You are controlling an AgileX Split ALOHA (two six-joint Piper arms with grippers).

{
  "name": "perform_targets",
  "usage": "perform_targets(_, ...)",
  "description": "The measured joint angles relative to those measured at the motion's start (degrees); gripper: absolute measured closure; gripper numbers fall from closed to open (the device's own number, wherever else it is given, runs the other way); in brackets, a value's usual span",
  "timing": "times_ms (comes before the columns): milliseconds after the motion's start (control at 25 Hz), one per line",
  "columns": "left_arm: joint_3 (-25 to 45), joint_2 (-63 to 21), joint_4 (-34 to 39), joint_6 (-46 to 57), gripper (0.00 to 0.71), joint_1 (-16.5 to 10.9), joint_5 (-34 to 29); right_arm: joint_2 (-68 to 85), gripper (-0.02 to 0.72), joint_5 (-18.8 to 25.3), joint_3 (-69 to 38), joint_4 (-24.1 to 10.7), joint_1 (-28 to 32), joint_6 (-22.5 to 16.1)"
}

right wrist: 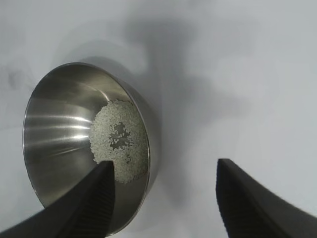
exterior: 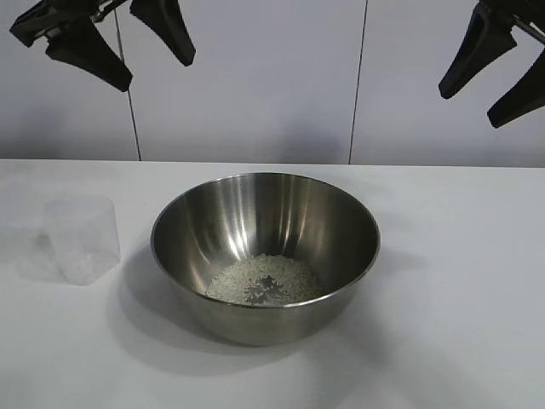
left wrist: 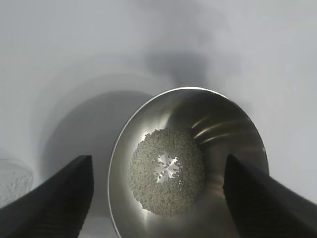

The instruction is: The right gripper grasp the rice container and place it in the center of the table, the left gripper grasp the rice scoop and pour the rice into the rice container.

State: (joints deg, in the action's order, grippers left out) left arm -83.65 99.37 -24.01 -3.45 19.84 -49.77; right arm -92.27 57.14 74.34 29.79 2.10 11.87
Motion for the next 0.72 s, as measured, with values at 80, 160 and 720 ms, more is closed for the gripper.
perform_targets(80,1.5,0.0,0.2,0.0,0.177,0.0,0.1,0.0,0.291,-0.1,0.0,0.0,0.0,0.0)
perform_targets(160,2.3,0.0,0.2,0.0,0.177,0.0,0.1,0.0,0.291,-0.1,0.0,0.0,0.0,0.0)
perform_targets(720,2.4,0.0,0.5,0.0,0.177,0.0,-0.6,0.0,0.291,-5.9,0.0,0.1,0.0,0.0)
